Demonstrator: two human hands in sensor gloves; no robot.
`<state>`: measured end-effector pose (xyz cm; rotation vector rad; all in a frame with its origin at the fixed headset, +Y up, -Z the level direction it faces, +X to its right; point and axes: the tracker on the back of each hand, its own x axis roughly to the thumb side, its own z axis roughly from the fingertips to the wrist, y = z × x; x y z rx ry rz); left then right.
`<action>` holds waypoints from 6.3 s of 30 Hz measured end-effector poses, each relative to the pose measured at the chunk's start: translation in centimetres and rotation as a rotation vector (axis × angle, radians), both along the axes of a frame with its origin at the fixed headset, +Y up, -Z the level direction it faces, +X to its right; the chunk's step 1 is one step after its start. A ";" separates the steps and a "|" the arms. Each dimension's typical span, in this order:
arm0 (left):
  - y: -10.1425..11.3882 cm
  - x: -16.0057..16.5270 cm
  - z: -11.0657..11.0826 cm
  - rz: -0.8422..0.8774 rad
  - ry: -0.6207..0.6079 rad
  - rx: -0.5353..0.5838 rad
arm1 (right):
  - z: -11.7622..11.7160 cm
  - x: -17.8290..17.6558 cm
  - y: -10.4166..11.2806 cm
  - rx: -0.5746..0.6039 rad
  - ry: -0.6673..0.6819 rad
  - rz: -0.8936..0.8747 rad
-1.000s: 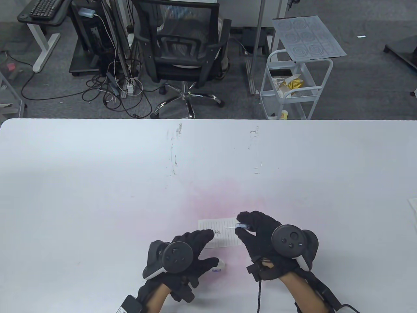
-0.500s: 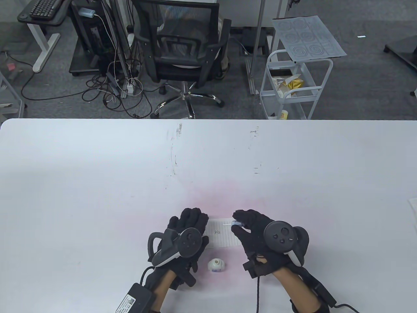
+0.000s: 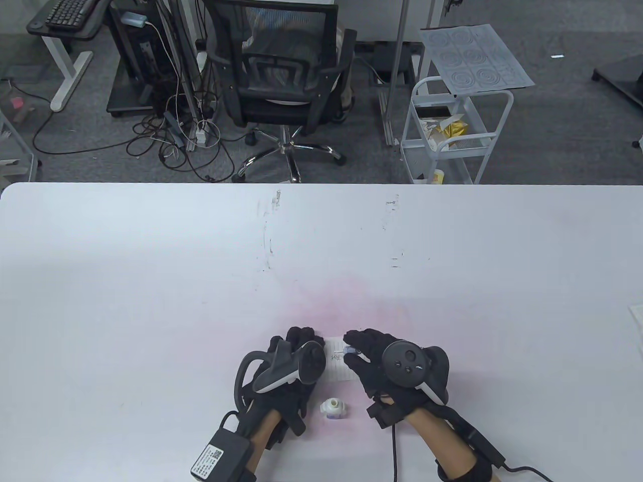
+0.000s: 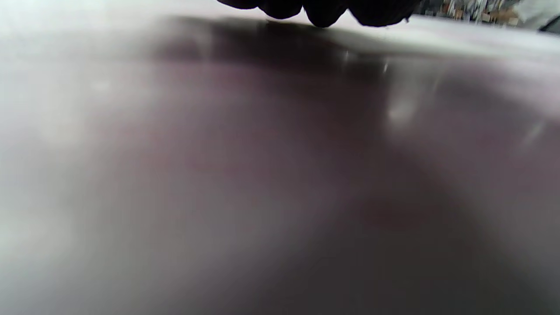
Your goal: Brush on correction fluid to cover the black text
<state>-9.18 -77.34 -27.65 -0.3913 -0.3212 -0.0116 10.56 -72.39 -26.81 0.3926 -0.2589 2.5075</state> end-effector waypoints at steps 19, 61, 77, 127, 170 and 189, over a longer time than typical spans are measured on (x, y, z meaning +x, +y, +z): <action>0.0 0.2 0.1 -0.039 0.003 0.011 | 0.0 -1.0 -1.1 -0.001 0.019 0.080; 0.0 0.3 0.1 -0.040 0.005 0.005 | -0.3 -0.3 -1.0 -0.041 0.009 0.136; 0.0 0.3 0.1 -0.040 0.005 0.005 | -0.1 -0.8 -1.0 0.014 0.001 0.087; -0.1 0.3 0.1 -0.044 0.005 0.004 | -0.3 -1.0 -1.6 0.006 0.002 0.119; -0.1 0.3 0.1 -0.044 0.005 0.004 | 0.0 -0.5 -0.7 0.051 -0.017 0.101; -0.1 0.3 0.1 -0.045 0.005 0.003 | 0.1 -0.7 -0.9 0.053 0.010 0.113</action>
